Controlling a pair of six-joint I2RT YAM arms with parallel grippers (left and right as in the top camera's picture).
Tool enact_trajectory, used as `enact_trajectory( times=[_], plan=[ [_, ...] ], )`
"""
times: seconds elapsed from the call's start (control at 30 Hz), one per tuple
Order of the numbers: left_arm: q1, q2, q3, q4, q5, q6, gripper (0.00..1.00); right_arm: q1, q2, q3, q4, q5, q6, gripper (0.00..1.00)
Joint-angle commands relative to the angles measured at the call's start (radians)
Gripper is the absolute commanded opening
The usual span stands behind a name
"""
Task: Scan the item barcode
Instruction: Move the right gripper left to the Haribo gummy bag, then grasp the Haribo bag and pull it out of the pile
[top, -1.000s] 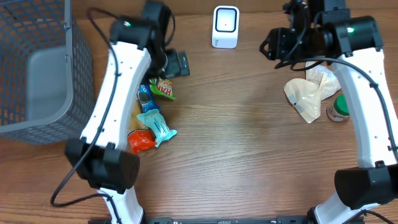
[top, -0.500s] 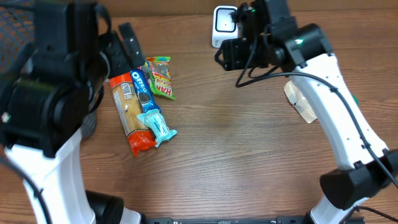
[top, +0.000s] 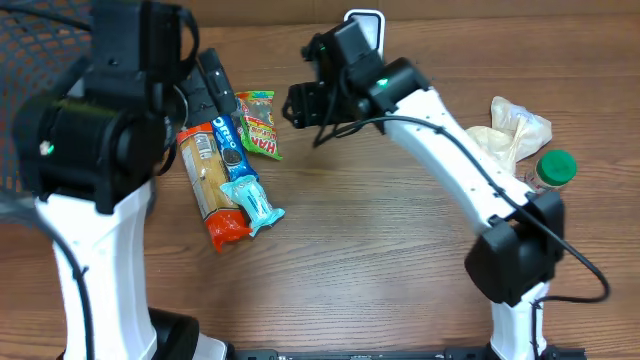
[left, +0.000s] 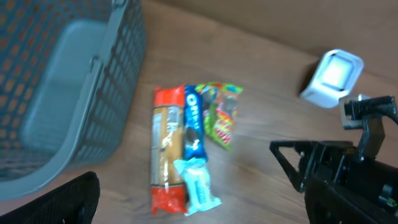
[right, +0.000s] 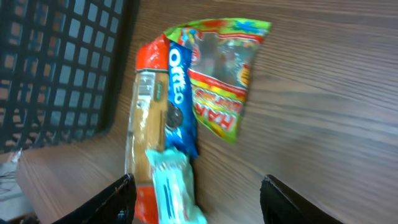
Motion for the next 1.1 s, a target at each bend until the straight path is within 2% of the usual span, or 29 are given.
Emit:
enact_trajectory(
  times=[0.0, 0.33, 0.63, 1.07],
  plan=[
    [0.005, 0.021, -0.035, 0.001, -0.074, -0.043, 0.98, 0.024, 0.057, 0.006, 0.059, 0.003, 0.064, 0.65],
    [0.014, 0.049, -0.036, 0.034, -0.079, -0.055, 1.0, 0.053, 0.208, 0.006, 0.263, 0.032, 0.087, 0.72],
    [0.032, 0.051, -0.036, 0.034, -0.076, -0.055, 1.0, 0.093, 0.306, 0.006, 0.431, 0.062, 0.087, 0.73],
    [0.031, 0.051, -0.036, 0.035, -0.076, -0.054, 1.0, 0.101, 0.385, 0.006, 0.498, 0.144, 0.086, 0.65]
  ],
)
